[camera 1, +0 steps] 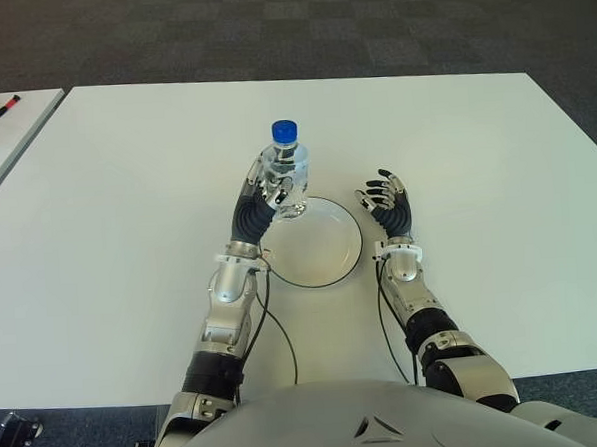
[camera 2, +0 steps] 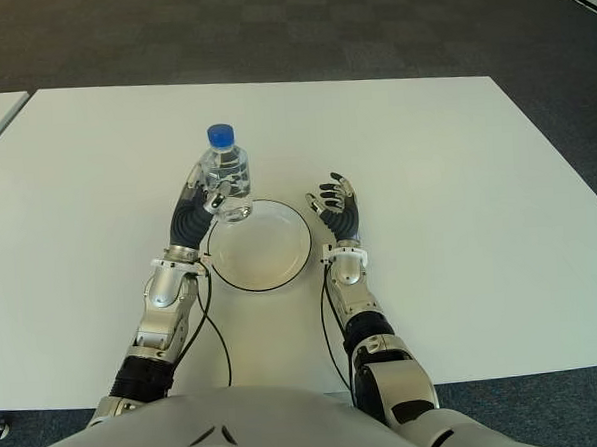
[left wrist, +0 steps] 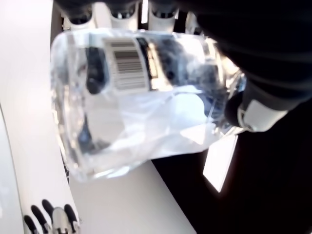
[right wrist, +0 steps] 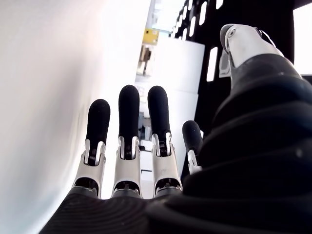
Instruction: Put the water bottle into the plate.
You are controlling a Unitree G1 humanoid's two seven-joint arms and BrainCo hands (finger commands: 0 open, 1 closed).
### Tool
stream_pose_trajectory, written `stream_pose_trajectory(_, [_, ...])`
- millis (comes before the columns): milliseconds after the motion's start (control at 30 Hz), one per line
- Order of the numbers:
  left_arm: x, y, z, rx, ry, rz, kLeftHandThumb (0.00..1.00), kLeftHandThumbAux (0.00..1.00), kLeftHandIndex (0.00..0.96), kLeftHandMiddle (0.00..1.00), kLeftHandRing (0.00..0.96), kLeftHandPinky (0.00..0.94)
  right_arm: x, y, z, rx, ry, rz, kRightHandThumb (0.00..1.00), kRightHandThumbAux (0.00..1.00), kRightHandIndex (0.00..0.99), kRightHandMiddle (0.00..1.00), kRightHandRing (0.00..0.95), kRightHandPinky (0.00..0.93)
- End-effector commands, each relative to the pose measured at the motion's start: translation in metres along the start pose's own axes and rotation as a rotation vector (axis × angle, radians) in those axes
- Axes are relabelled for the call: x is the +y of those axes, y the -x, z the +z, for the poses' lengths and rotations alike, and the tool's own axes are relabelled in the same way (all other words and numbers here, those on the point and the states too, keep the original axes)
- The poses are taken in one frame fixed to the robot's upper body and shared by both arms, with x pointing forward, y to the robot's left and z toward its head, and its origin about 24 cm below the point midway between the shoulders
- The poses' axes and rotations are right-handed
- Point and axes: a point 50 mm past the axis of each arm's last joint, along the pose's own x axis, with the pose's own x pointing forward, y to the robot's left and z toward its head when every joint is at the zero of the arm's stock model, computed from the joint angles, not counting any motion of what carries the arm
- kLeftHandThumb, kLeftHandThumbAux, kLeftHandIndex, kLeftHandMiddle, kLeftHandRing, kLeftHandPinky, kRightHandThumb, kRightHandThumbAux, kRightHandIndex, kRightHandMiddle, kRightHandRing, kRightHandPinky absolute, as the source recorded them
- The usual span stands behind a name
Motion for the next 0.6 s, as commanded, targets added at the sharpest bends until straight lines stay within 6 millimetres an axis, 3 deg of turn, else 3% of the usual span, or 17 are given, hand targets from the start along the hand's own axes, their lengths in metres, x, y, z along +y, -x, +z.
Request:
stream_pose_trajectory(33, [-0.008,-0.001,0.004,-0.027,0.012,-0.017,1.0,0.617,0.413,0.469,0.497,0.674,0.002,0.016,-0.022,0.121,0.008,0.008,0.778,0.704,0.173,0.366,0.361,0.357])
stream_pose_trajectory(600, [-0.021,0.006,-0.015,0.101,0.004,-0.113,1.0,0.617,0.426,0.461,0.504,0.696,0.005,0.016,-0.021,0.117,0.006,0.016,0.787,0.745,0.174,0.378,0.368,0.352])
